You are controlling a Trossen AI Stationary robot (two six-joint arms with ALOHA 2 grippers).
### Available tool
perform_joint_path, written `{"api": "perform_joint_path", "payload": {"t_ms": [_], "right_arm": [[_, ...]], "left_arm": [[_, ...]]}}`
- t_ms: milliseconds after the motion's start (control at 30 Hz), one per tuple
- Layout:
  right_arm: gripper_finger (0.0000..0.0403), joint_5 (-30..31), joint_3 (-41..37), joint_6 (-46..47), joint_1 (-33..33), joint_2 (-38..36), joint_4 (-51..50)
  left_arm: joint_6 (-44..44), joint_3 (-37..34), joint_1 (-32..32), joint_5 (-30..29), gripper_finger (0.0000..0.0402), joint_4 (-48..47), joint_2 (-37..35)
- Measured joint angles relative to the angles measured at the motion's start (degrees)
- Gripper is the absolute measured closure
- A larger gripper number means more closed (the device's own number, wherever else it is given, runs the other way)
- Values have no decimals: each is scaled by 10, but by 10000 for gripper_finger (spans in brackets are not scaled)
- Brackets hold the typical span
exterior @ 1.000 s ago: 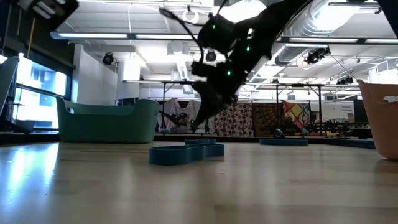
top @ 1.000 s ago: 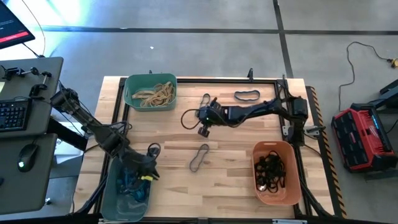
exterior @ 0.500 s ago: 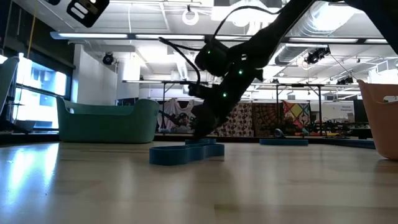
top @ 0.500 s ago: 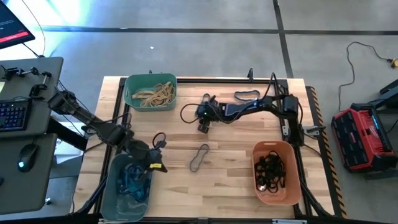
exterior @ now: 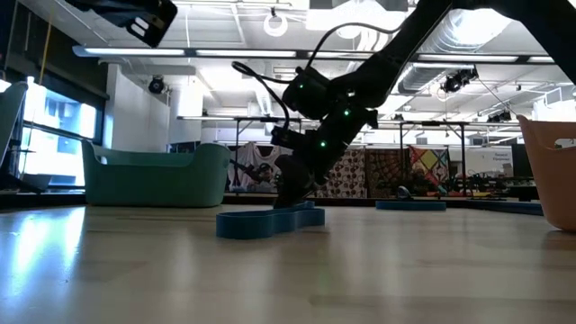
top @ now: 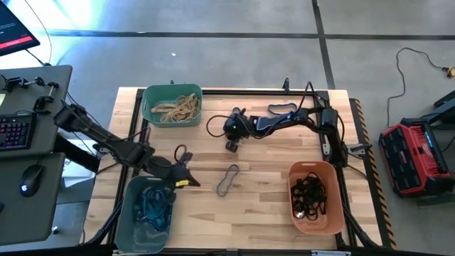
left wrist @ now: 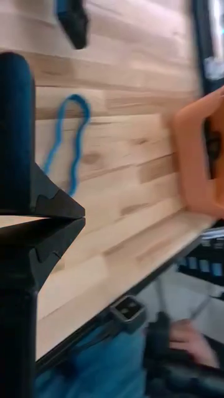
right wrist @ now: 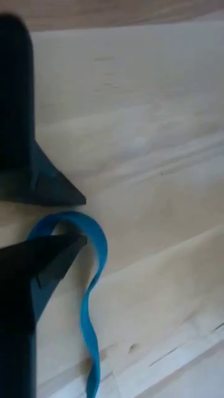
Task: Sort rubber bands into baskets
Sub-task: Put the blue rubber band into the blue bin
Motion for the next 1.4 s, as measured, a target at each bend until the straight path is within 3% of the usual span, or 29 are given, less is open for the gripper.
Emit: {"api": "perform_joint_path", "payload": {"t_ms": [133, 267, 567, 800, 967, 1233, 1400], "right_arm": [[393, -2, 2, 0, 5, 0, -4], [390, -9, 18, 4, 18, 2, -17], [401, -9, 29, 25, 93, -56, -33], [402, 37, 29, 27, 173, -92, -14], [402, 61, 29, 31, 218, -99, 7], [402, 89, 29, 39, 266, -103, 20], [403, 93, 29, 41, 281, -103, 26]], "left_arm": [[10, -61, 18, -3, 401, 123, 0], [14, -92, 34, -54, 401, 174, 0], [35, -100, 54, -160, 401, 146, 0], [23, -100, 64, -122, 396, 146, 23], [24, -100, 63, -129, 368, 167, 76], [54, -100, 62, -227, 295, 242, 147], [59, -100, 62, -198, 255, 289, 164]]}}
